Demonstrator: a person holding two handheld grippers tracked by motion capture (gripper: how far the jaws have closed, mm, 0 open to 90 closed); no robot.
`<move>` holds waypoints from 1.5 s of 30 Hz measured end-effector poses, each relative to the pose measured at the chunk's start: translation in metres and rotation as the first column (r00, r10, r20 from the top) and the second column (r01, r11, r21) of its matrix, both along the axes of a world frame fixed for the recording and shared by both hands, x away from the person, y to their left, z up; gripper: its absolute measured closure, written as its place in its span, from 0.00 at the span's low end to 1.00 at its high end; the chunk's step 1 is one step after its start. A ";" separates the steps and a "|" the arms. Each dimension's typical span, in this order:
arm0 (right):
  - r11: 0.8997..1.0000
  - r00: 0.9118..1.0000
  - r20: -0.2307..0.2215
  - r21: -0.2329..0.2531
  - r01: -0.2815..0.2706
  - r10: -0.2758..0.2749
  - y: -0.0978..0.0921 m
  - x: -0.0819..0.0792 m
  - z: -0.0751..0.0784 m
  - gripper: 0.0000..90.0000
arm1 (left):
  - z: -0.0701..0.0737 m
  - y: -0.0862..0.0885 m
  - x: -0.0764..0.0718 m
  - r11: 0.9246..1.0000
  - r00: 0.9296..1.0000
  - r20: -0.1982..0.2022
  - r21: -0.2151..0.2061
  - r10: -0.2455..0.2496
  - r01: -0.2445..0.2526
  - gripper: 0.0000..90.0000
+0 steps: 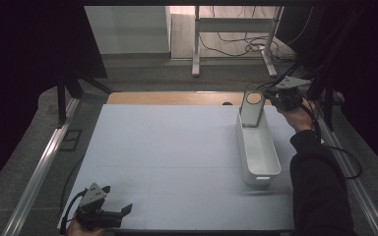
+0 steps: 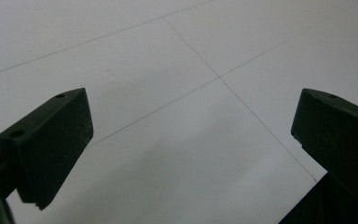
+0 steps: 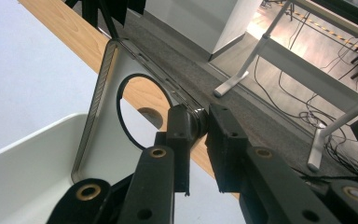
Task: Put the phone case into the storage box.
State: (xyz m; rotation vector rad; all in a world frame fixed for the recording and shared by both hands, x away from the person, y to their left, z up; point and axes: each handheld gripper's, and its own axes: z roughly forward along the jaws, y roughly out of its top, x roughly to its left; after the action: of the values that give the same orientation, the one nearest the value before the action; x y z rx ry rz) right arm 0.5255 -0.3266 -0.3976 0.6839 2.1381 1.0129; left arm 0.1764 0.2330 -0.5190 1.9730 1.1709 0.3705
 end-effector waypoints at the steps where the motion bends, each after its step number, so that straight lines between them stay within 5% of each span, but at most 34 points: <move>1: 1.000 1.000 0.002 0.001 0.000 0.000 0.000 0.000 -0.001 0.87 | 0.000 0.000 0.000 1.000 1.000 0.000 0.000 0.000 0.000 0.00; 13: 1.000 1.000 0.004 -0.006 0.001 -0.001 0.002 0.000 -0.005 0.86 | 0.000 0.000 0.000 1.000 1.000 -0.002 0.002 -0.001 0.001 0.00; 29: 1.000 0.999 0.019 -0.008 0.026 -0.026 0.006 0.000 -0.006 0.70 | 0.000 0.000 0.000 1.000 1.000 -0.003 0.000 0.001 -0.001 0.00; 37: 0.999 0.999 -0.026 -0.003 0.046 -0.046 0.004 -0.006 -0.003 0.61 | 0.000 0.001 -0.001 1.000 1.000 0.000 -0.009 0.012 -0.012 0.00; 45: 0.995 0.993 -0.089 0.061 0.079 -0.074 0.003 -0.020 0.003 0.49 | 0.000 0.001 -0.002 1.000 1.000 0.004 -0.008 0.013 -0.013 0.00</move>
State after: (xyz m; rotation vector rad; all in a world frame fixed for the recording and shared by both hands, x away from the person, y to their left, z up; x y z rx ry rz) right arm 0.5050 -0.3237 -0.3949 0.8483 2.1433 1.0315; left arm 0.1747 0.2345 -0.5187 1.9577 1.1819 0.3760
